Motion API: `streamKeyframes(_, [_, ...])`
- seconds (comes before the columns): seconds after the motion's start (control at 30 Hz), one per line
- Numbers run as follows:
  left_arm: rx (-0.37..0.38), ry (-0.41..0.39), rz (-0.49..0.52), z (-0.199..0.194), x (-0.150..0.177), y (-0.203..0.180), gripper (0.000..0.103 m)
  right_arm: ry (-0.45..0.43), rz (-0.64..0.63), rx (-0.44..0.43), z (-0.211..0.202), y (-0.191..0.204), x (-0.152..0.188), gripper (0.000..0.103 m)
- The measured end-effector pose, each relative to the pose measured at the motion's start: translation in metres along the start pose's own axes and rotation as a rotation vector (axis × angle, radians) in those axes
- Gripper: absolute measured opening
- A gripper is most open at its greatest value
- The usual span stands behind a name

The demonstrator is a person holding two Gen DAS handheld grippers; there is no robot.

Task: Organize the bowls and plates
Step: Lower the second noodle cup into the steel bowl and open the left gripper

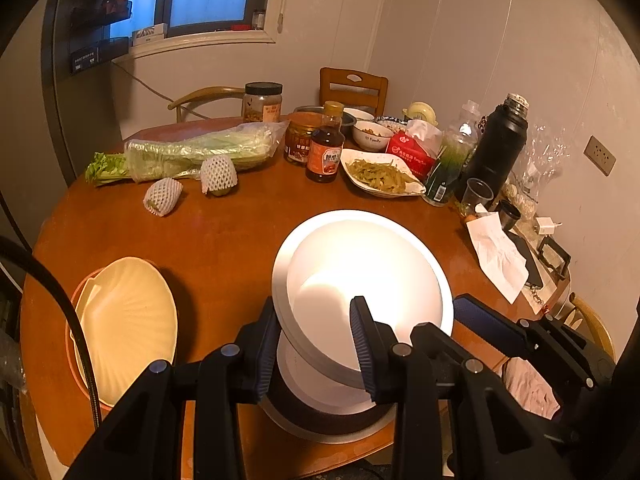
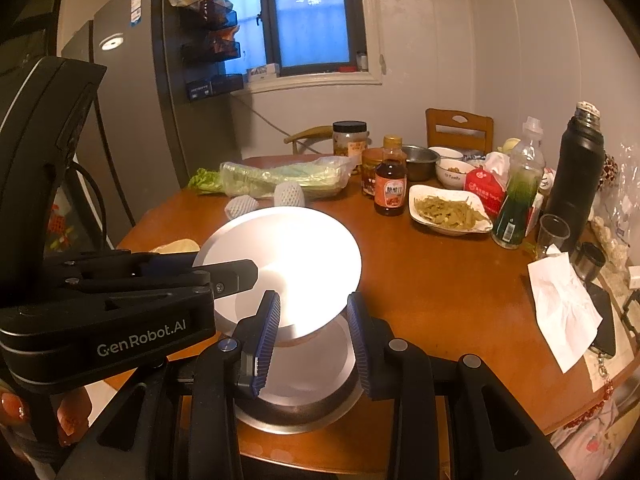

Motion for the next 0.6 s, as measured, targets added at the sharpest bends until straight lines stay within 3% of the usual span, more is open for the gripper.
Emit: streamKeyframes(0.6, [-0.01, 0.045, -0.027, 0.026, 0.021, 0.01, 0.035, 0.045, -0.026, -0.005, 0.014, 0.002, 0.021, 0.036])
Point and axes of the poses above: each gripper's, at about its wrist camera, not at the fingertips, and z roughly the way its jaws point, y to its left, x to its underside, the point moved 4 cm from there along z, roughly the way its jaws point, and after that the axes turned 12 degrees about x, right-handed, at the moved point
